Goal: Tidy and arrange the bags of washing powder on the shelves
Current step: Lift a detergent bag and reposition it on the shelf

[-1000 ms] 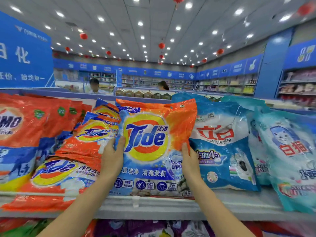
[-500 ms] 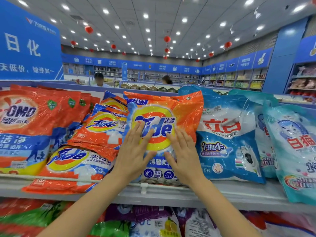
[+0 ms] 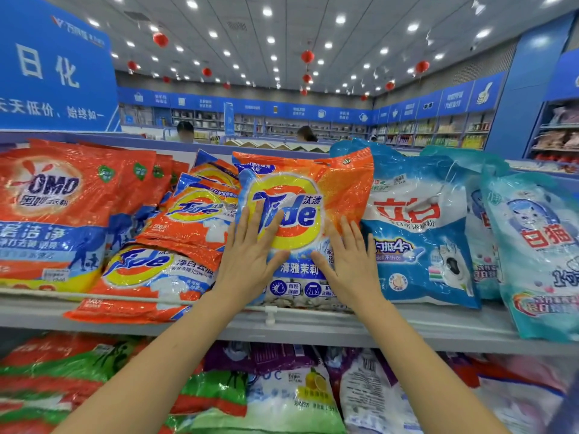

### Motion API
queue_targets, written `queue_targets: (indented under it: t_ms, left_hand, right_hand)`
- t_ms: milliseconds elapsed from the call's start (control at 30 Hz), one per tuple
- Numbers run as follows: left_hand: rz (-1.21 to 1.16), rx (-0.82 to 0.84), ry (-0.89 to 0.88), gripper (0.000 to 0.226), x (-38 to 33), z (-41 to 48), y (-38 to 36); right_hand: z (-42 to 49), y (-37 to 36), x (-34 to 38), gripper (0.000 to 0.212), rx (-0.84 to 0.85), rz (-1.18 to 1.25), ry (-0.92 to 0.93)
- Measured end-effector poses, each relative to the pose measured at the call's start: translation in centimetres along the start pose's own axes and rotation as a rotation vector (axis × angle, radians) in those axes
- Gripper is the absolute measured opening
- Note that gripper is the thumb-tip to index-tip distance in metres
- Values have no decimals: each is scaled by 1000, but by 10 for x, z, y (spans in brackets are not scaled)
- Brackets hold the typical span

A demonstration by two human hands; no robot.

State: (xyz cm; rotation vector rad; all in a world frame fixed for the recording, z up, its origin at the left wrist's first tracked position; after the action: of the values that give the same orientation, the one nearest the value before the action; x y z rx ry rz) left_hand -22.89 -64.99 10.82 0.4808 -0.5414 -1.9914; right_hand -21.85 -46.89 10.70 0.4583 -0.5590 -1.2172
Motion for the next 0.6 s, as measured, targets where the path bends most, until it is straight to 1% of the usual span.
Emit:
queue_targets:
  t_ms: [67, 100, 200, 300, 400, 467, 500, 533, 600]
  left_hand:
    - [30, -8, 27, 66, -3, -7, 6]
    - [40, -36, 20, 65, -6, -11, 11]
    - [31, -173, -37, 68, -17, -35, 26]
    - [-11, -344, -118, 51, -34, -69, 37]
    - [-94, -411, -114, 37, -38, -110, 37]
    - [-96, -401, -80, 30, -34, -141, 31]
    - [-80, -372, -46, 27, -31, -156, 25]
    - [-51, -320, -6, 27, -28, -170, 18]
    - [33, -140, 85, 35, -22, -196, -3]
  right_hand:
    - [-9, 17, 4, 65, -82, 24, 30]
    - [-15, 29, 5, 60, -144, 73, 43]
    - [-42, 63, -6, 43, -313, 306, -19]
    - [-77, 87, -29, 29, -425, 436, -115]
    - [-115, 98, -56, 20, -480, 445, -155]
    - [-142, 98, -77, 16, -464, 424, -189]
    - [-156, 96, -88, 16, -430, 410, -208]
    - [-170, 91, -97, 15, -386, 395, -223]
    - [-196, 80, -114, 15, -292, 350, -241]
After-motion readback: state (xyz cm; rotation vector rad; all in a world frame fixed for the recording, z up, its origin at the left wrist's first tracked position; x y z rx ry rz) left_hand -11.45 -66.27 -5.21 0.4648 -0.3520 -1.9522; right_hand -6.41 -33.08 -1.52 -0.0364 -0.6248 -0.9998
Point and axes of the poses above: each hand's wrist, its own z-axis towards the middle knuckle, its own y-axis out of the back of the hand, x = y × z, the point moved 6 cm from there along z, towards the middle knuckle, and after that the axes turned 14 degrees about -x, right-handed, at the moved point
